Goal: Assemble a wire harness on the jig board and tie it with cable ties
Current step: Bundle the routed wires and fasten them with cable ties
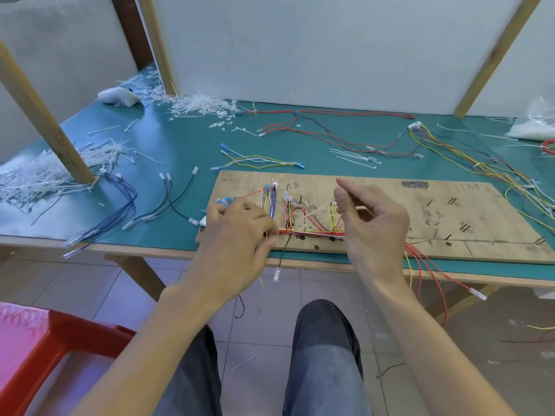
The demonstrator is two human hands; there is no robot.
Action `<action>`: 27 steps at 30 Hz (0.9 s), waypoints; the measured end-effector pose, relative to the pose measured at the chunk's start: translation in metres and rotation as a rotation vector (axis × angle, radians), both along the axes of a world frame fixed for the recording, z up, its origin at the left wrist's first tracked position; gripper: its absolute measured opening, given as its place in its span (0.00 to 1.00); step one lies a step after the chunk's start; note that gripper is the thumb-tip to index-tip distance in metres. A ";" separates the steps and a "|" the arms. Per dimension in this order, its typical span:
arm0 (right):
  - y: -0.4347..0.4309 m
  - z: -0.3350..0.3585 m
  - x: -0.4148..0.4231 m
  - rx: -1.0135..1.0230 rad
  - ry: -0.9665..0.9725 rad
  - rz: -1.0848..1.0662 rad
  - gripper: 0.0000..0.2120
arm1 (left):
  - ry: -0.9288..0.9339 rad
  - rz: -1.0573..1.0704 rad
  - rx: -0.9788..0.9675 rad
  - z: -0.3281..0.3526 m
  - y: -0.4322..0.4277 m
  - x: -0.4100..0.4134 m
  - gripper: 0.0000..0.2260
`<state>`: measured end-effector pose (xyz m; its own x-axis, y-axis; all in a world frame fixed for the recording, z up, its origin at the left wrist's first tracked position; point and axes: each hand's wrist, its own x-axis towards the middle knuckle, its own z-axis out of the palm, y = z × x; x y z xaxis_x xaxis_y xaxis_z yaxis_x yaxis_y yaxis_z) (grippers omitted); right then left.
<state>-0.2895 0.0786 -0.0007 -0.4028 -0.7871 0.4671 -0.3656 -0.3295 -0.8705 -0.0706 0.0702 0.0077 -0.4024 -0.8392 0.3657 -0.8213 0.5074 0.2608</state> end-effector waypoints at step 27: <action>-0.021 -0.034 0.012 -0.058 0.300 -0.201 0.08 | -0.019 0.085 -0.020 -0.005 -0.041 -0.014 0.05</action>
<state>-0.2778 0.0579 -0.0349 -0.3852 -0.6745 0.6298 -0.6645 -0.2709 -0.6965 -0.0848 0.0295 0.0026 -0.3368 -0.8633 0.3759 -0.8666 0.4403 0.2349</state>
